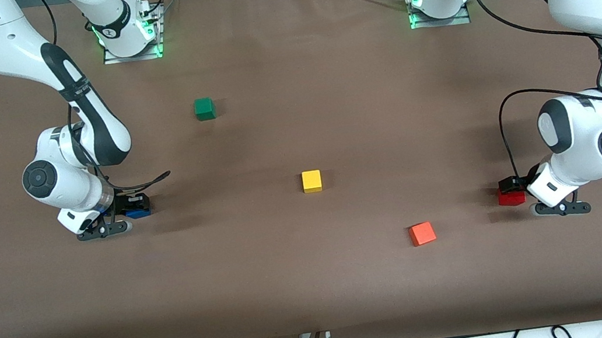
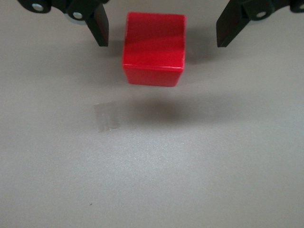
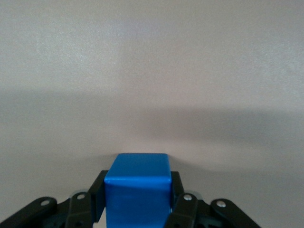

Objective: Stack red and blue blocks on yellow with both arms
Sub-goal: 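Close the right gripper on the blue block while the left gripper grasps red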

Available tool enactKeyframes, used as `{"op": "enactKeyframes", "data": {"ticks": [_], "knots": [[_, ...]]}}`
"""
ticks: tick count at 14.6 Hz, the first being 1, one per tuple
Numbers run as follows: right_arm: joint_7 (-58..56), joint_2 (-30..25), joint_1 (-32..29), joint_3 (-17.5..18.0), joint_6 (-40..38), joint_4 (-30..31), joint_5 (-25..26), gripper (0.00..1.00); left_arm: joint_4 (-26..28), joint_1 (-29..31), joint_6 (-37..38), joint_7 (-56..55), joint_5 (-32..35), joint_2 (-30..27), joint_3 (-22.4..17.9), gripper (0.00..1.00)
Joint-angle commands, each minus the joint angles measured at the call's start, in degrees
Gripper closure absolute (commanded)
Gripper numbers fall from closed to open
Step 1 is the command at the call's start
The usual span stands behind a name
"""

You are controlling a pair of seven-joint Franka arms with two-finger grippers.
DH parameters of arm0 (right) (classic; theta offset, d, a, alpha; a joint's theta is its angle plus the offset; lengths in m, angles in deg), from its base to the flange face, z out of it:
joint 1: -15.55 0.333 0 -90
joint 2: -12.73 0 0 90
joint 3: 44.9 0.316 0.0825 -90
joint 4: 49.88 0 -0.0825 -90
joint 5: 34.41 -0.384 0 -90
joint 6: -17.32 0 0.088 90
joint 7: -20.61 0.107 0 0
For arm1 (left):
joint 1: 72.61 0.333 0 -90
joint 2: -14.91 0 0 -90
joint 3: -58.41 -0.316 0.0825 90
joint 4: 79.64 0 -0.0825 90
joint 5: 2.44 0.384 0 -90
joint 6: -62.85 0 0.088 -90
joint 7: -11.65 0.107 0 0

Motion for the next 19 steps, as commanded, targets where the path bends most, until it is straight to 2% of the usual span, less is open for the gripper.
{"op": "enactKeyframes", "data": {"ticks": [1,2,4,6,8,10,11,13,16,17,19], "knots": [[-0.9,-2.0,0.0,0.1,-0.1,2.2,-1.1,0.61,0.1,-0.8,-0.5,-1.1,-0.1,0.1,-0.2,0.00],[-0.9,-2.2,0.0,0.1,-0.1,2.2,-1.1,0.65,0.1,-0.8,-0.8,-1.1,0.0,0.7,-0.2,0.00],[-1.0,-2.8,0.0,0.1,-0.2,2.1,-1.1,0.66,0.1,-0.8,-4.4,-1.2,-0.1,1.7,-0.2,0.00],[-1.1,-3.5,-0.1,0.0,-0.6,1.8,-1.1,0.66,0.1,-0.8,-4.9,-1.3,-0.1,1.9,-0.2,0.00],[-1.1,-4.5,0.0,0.0,-4.3,-0.1,-1.1,0.66,0.1,-0.7,-4.8,-1.2,-0.1,1.8,-0.2,0.00],[-1.2,-5.5,-0.1,-0.4,-9.0,-2.7,-1.0,0.66,0.1,-0.7,-4.7,-1.2,0.0,1.6,-0.2,0.27],[-1.2,-6.3,-0.1,-0.4,-11.4,-3.7,-1.0,0.66,0.1,-0.8,-4.6,-1.2,0.0,1.5,-0.2,0.28],[-1.2,-9.2,-0.1,-0.7,-16.8,-5.1,-1.0,0.66,0.1,-0.7,-4.4,-1.1,0.0,1.2,-0.1,0.22],[-1.8,-13.6,-0.2,-2.8,-25.1,-6.2,-0.7,0.66,0.2,-0.6,-3.9,-1.1,0.0,0.5,-0.1,0.17],[-3.4,-14.9,-0.2,-3.5,-26.9,-7.1,-0.8,0.66,0.2,-0.6,-3.9,-1.2,0.0,0.5,-0.1,0.18],[-4.4,-15.9,-0.2,-4.0,-33.2,-11.7,-0.8,0.66,0.2,-0.6,-3.9,-1.2,0.0,0.5,-0.1,0.26]]}}
